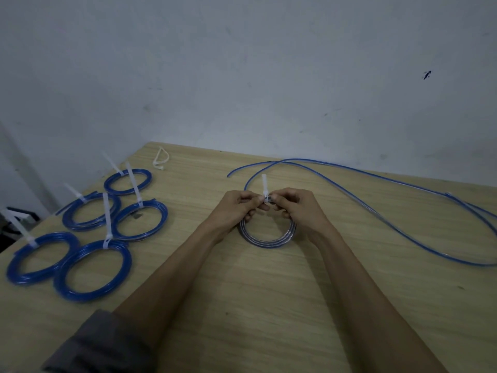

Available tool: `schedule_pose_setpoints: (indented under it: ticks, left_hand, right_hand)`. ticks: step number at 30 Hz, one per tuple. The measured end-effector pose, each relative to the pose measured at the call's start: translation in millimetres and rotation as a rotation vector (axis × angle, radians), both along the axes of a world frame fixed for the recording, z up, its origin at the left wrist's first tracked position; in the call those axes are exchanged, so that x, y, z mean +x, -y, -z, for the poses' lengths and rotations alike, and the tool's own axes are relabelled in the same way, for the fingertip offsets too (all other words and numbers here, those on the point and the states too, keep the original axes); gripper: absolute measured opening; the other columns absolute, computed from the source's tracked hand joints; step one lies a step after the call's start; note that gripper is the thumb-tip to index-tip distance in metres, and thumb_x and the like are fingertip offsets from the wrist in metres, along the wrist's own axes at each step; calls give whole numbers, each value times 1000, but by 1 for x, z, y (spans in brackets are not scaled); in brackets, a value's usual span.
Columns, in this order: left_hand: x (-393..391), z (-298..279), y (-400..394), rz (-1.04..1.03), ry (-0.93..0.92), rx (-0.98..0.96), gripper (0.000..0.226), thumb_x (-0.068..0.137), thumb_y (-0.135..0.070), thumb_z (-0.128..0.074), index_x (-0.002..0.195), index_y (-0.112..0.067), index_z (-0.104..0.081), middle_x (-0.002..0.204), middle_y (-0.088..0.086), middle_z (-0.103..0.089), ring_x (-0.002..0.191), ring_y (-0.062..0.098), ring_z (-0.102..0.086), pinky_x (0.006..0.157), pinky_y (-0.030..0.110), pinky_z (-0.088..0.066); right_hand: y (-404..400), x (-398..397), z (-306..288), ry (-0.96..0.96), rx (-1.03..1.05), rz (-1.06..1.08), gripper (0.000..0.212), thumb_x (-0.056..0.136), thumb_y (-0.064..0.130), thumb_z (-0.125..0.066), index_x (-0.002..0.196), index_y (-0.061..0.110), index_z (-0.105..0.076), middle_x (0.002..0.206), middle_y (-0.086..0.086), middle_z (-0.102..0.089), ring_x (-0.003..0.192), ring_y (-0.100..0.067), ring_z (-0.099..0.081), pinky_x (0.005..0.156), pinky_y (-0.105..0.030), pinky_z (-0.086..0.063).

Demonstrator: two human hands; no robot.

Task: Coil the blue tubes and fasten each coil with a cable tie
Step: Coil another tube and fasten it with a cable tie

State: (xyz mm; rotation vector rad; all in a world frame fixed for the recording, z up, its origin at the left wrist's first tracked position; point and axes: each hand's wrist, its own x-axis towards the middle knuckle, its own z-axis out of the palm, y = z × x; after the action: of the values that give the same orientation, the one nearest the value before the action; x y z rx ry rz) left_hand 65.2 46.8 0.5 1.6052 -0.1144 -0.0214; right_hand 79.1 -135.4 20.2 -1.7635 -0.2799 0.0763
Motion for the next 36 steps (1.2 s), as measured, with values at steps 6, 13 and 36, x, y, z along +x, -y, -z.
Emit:
schedule_pose_setpoints:
  ticks: [6, 13, 36]
  left_hand:
    - [1, 0, -1, 15, -16, -10, 12, 96, -15, -66, 96, -6, -74, 86, 9, -75, 56, 8, -43, 51, 19, -36]
    - [1, 2, 5, -13, 5, -49, 15, 98, -16, -63, 102, -5, -73, 85, 7, -74, 55, 8, -38, 51, 21, -31]
    - [-3, -24, 0, -403, 661, 493, 10, 87, -17, -75, 85, -9, -79, 79, -5, -73, 74, 1, -60, 72, 15, -44]
  right_hand:
    - [-6, 0, 5, 45, -22, 47, 11, 96, 10, -64, 91, 8, -74, 71, 10, -65, 62, 8, -58, 58, -12, -46]
    - [-10, -1, 4, 52, 13, 69, 16, 98, 20, -63, 97, 8, -73, 74, 9, -66, 62, 6, -56, 59, -16, -47]
    - [-24, -4, 14, 182, -1, -32, 13, 97, 21, -65, 100, 13, -76, 89, 2, -75, 68, 4, -61, 62, -15, -46]
